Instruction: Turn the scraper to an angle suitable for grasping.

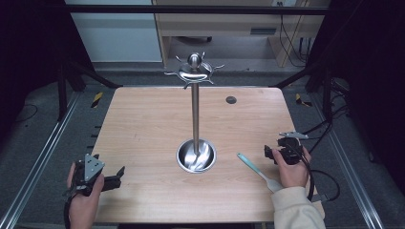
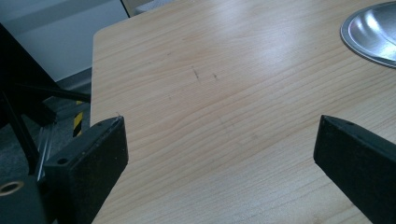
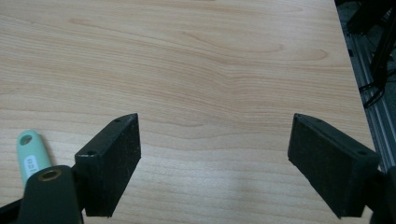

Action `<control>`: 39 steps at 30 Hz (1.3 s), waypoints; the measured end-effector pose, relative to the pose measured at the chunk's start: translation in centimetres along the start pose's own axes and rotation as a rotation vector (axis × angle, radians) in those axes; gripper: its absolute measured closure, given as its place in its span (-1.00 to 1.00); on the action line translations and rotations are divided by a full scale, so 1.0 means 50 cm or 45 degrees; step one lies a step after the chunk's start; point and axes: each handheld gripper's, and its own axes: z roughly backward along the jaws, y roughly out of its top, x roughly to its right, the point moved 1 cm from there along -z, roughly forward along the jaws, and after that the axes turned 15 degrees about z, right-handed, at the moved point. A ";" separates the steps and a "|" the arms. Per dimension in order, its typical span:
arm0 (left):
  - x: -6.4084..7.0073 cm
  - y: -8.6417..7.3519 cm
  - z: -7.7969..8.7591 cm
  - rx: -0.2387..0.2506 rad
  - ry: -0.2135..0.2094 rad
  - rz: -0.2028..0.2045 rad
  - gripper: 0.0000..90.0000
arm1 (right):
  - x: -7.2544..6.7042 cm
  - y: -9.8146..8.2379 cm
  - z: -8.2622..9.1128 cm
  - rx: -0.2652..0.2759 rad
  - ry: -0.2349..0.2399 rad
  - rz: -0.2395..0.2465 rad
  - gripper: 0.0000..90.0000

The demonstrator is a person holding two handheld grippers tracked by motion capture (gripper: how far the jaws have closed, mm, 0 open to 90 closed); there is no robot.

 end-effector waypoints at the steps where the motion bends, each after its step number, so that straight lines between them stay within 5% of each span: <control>1: 0.001 0.000 0.000 -0.003 -0.001 0.001 -0.94 | -0.003 0.001 0.000 0.001 -0.002 0.006 -0.60; 8: 0.003 0.001 0.000 0.002 -0.007 -0.005 -0.94 | -0.018 0.011 0.005 0.028 -0.041 0.082 -0.51; 12: 0.006 0.000 -0.002 -0.009 -0.011 -0.016 -0.94 | -0.030 0.015 0.004 0.019 -0.067 0.154 -0.09; 24: 0.010 0.000 -0.004 -0.017 -0.014 -0.032 -0.94 | -0.083 0.027 0.001 0.034 0.063 0.345 0.93; 30: 0.012 -0.001 -0.004 -0.020 -0.019 -0.034 -0.94 | -0.090 0.029 -0.001 0.049 0.174 0.303 1.00; 39: 0.017 0.000 -0.008 -0.025 -0.045 -0.049 -0.94 | -0.100 0.028 -0.011 0.002 0.249 0.319 1.00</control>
